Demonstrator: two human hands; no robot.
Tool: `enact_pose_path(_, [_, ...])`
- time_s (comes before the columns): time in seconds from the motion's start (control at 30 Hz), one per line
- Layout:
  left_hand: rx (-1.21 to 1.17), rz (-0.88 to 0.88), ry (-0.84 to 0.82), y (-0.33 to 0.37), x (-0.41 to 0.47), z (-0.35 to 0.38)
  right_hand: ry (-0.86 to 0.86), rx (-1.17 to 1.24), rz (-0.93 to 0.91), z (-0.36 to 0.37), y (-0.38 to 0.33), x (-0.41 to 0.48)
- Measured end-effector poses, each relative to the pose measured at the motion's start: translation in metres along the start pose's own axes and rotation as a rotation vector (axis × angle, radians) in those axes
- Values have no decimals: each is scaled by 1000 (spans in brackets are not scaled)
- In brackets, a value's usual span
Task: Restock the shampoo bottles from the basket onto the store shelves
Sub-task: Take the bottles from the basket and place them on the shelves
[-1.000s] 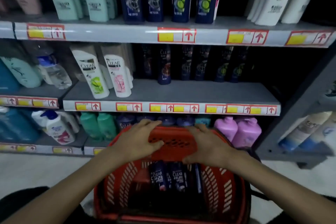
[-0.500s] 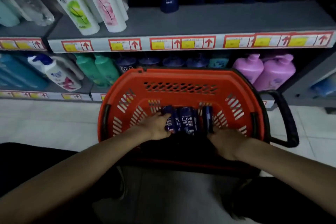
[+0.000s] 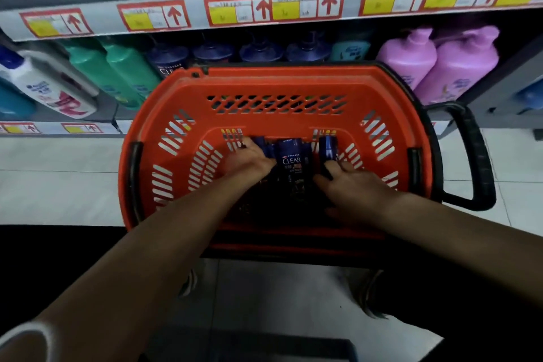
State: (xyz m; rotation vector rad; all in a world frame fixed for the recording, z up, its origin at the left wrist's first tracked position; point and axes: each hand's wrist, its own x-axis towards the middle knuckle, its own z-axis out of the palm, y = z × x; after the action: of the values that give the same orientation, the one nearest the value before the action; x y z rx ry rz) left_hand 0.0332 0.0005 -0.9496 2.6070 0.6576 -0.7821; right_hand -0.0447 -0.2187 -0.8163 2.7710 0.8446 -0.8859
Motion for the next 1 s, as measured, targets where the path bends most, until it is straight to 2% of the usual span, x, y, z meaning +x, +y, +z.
enact_pose_path(0.07, [-60, -57, -9, 6, 1, 0, 1, 10, 4, 1, 4, 2])
enact_pose_path(0.2, [-274, -84, -176, 12, -3, -16, -5, 19, 10, 0, 11, 5])
enact_pose_path(0.3, [-302, -100, -158, 11, -10, -23, -6, 21, 11, -4, 11, 4])
enact_pose_path(0.57, [-311, 177, -8, 26, -65, -62, 19, 20, 27, -32, -12, 0])
enact_pose_path(0.83, [-495, 431, 208, 45, -133, -165, 118, 396, 115, -76, -39, 7])
enact_pose_path(1.0, [-640, 473, 302, 36, -158, -192, 233, 761, 98, -90, -44, 17])
